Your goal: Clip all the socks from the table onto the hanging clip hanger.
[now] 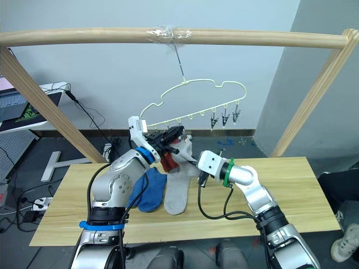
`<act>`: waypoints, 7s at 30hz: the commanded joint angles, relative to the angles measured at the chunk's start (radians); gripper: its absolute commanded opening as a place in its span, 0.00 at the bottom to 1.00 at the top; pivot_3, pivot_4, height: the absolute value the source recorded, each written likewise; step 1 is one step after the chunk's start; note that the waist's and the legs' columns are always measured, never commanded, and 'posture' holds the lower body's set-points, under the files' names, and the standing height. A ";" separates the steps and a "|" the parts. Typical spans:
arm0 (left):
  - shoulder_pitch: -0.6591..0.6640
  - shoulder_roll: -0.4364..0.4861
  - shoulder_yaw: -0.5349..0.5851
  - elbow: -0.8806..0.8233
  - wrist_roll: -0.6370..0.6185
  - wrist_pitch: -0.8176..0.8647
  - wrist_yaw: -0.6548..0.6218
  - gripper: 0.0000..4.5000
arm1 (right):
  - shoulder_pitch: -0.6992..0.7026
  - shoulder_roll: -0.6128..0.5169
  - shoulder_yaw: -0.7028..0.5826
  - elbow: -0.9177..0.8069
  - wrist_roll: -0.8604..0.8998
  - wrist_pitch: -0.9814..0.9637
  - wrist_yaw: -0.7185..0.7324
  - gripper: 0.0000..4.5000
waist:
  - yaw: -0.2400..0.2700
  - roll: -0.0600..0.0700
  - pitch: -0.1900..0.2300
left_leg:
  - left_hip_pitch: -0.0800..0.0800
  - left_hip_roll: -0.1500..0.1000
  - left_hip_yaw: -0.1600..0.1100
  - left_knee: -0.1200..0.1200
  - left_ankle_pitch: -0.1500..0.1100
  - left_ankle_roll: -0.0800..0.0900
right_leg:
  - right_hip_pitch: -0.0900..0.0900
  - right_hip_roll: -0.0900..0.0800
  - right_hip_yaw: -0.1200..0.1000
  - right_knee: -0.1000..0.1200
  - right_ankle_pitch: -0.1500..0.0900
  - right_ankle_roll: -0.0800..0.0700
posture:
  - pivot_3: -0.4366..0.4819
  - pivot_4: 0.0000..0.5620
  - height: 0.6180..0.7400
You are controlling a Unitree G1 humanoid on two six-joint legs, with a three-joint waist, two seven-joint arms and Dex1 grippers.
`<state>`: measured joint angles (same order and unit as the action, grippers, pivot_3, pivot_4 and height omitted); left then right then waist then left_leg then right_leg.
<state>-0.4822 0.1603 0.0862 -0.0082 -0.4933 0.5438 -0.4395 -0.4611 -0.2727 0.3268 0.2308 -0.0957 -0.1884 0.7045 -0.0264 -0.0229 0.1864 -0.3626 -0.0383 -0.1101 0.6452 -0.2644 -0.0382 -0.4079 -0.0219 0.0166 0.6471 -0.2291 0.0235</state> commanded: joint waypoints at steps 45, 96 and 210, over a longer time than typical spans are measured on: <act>0.243 0.215 0.049 -0.431 -0.139 0.170 -0.038 1.00 | 0.154 0.082 -0.152 -0.299 0.131 0.438 -0.183 1.00 | 0.018 0.000 0.000 | -0.001 0.001 -0.002 -0.001 0.000 0.000 | -0.002 0.000 0.002 0.000 0.000 0.000 | 0.54 0.27 1.00; 0.206 0.230 -0.010 -0.369 0.070 -0.125 -0.058 1.00 | -0.129 0.291 -0.271 -0.179 0.137 0.545 -0.562 0.86 | 0.023 0.001 0.000 | -0.002 0.001 0.002 -0.001 0.000 0.000 | -0.004 0.001 0.000 0.000 0.002 -0.005 | 0.53 0.24 1.00; 0.259 0.244 -0.237 -0.145 0.305 -0.164 -0.028 1.00 | -0.288 0.275 -0.343 -0.001 0.263 0.564 -0.500 0.01 | 0.020 0.004 0.003 | -0.003 0.001 0.001 -0.004 0.000 0.001 | -0.005 0.001 0.000 0.000 0.001 -0.003 | 0.54 0.31 1.00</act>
<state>-0.2156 0.4134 -0.1187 -0.1934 -0.2510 0.4691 -0.4720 -0.7508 0.0073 -0.0165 0.2790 0.1503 0.3666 0.1923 -0.0060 -0.0188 0.1889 -0.3654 -0.0370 -0.1093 0.6413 -0.2647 -0.0372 -0.4133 -0.0204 0.0164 0.6468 -0.2288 0.0212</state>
